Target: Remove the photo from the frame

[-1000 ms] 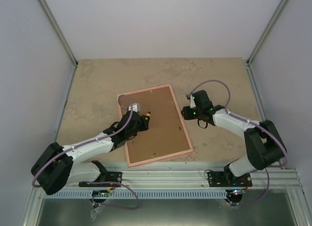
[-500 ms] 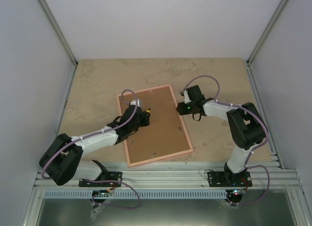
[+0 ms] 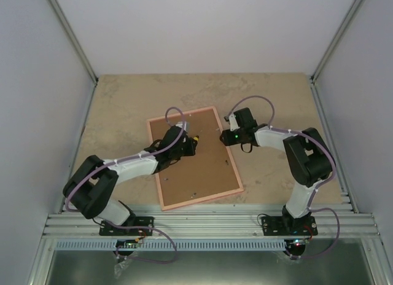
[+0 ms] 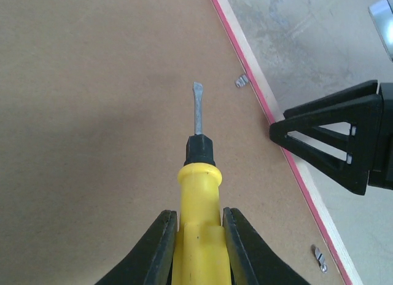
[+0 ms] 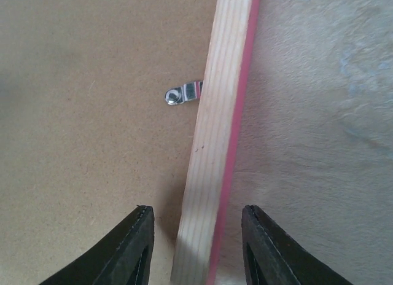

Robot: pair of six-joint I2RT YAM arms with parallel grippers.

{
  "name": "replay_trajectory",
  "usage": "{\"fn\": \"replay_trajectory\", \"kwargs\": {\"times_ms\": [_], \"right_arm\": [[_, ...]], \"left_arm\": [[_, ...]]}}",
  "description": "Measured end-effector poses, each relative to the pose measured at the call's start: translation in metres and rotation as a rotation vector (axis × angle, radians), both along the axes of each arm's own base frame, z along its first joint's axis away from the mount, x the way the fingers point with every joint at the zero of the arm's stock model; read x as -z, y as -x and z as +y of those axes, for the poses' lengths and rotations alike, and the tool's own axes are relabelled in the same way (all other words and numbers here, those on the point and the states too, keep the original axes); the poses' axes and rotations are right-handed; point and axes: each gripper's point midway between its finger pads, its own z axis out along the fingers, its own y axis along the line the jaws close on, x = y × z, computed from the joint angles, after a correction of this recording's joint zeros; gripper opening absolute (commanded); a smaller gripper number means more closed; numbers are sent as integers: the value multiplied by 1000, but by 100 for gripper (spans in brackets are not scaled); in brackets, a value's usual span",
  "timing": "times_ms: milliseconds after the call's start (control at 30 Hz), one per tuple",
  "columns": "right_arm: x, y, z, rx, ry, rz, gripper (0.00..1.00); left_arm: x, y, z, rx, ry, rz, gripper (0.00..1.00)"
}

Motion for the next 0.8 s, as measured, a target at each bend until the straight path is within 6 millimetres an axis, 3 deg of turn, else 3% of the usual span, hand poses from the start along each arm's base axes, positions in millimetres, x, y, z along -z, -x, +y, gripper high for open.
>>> {"fn": "replay_trajectory", "kwargs": {"times_ms": [267,467,800], "right_arm": [[7,3,6,-25,-7,11,21],[5,0,7,3,-20,2,9],[6,2,11,0,-50,-15,2]], "left_arm": [[21,2,-19,83,3,64,0],[26,1,-30,116,13,81,0],[26,-5,-49,146,27,84,0]]}}
